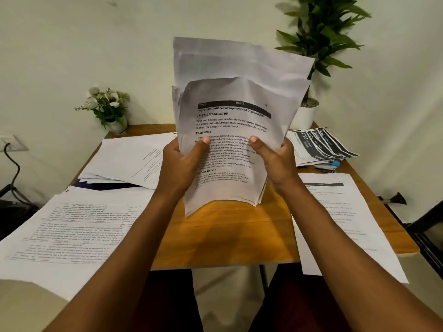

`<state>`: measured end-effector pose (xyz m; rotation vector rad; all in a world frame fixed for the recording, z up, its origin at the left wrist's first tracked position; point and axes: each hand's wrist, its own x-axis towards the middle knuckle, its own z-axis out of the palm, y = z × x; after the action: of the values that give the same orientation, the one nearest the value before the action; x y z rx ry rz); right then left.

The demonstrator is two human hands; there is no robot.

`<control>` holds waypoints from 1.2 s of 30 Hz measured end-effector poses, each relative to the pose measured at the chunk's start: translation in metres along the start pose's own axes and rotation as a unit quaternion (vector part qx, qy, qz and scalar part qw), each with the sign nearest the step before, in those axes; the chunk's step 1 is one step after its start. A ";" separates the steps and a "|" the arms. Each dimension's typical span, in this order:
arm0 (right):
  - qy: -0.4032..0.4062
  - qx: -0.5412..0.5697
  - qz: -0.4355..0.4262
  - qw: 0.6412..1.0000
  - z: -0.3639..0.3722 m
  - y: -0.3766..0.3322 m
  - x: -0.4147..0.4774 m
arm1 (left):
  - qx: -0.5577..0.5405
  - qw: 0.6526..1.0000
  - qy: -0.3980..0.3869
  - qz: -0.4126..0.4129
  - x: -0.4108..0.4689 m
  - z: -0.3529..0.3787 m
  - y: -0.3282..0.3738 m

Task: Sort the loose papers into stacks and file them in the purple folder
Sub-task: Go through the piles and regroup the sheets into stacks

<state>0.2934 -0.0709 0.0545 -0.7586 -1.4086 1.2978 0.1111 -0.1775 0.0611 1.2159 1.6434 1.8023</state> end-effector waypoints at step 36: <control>0.166 -0.618 0.254 0.725 -0.154 0.086 -0.041 | 0.089 0.945 -0.061 -0.309 -0.040 -0.013 -0.122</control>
<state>0.4342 -0.0422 -0.0564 -2.2721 -1.7160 0.3108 0.0922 -0.1897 -0.0662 0.7316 1.8727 1.1887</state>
